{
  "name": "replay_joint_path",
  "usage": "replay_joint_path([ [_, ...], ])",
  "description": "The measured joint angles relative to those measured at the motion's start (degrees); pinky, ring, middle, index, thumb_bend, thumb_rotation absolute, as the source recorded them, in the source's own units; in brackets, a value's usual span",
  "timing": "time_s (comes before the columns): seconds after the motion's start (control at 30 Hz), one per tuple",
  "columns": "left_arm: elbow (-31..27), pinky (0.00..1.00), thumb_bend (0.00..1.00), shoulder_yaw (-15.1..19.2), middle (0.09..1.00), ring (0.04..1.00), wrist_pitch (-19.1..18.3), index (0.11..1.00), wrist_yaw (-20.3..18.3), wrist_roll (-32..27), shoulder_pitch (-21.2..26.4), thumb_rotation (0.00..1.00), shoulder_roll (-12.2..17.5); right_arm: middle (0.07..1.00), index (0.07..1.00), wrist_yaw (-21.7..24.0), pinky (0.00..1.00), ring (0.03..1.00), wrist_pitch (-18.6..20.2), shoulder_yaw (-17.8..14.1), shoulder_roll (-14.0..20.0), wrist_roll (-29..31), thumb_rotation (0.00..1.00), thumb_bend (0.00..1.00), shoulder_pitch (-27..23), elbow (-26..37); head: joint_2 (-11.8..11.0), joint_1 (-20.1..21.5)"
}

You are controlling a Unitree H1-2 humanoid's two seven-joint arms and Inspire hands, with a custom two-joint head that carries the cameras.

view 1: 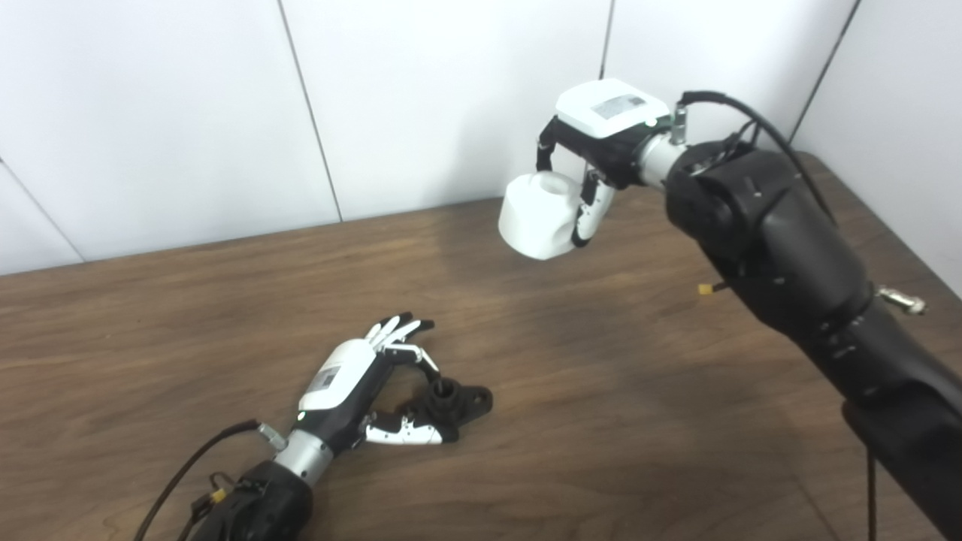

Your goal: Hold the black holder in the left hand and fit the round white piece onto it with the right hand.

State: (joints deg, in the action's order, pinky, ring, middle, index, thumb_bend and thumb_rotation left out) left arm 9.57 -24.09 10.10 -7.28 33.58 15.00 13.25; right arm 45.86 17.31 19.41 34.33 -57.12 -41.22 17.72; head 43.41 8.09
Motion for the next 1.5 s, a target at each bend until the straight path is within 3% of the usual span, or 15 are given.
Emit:
replay_joint_path([
  [0.27, 0.04, 1.0, 0.52, -0.95, 0.924, 1.0, -2.43, 0.482, 0.45, 1.12, 0.76, 0.06, -1.34, 0.763, 0.482, -0.71, 0.9, 0.847, -7.08, 0.64, -0.67, -1.71, 0.15, 0.53, 3.25, 4.04, 0.53, -2.29],
  [0.5, 0.04, 1.0, 0.52, -2.0, 0.928, 1.0, -5.15, 0.482, 0.44, 1.52, 1.83, 0.06, -2.02, 0.759, 0.481, -5.6, 0.89, 0.837, -12.68, -0.01, -2.86, -5.21, 0.14, 0.53, 9.86, 7.2, 0.18, -3.96],
  [0.7, 0.04, 1.0, 0.52, -2.54, 0.93, 1.0, -5.82, 0.482, 0.44, 1.68, 2.16, 0.06, -2.11, 0.768, 0.481, -8.86, 0.92, 0.847, -15.27, -1.9, -4.98, -6.09, 0.14, 0.53, 13.05, 7.51, 0.44, -5.28],
  [1.1, 0.04, 1.0, 0.52, -3.16, 0.928, 1.0, -7.05, 0.482, 0.48, 2.01, 2.51, 0.06, -2.65, 0.771, 0.481, -9.94, 0.9, 0.843, -17.87, -2.53, -8.13, -8.41, 0.14, 0.53, 14.8, 7.51, 0.79, -6.77],
  [1.5, 0.04, 1.0, 0.52, -3.38, 0.933, 1.0, -7.36, 0.481, 0.62, 2.52, 2.61, 0.06, -2.98, 0.771, 0.481, -8.83, 0.9, 0.84, -18.09, -2.47, -10.5, -9.13, 0.14, 0.53, 14.74, 7.48, 1.15, -7.3],
])
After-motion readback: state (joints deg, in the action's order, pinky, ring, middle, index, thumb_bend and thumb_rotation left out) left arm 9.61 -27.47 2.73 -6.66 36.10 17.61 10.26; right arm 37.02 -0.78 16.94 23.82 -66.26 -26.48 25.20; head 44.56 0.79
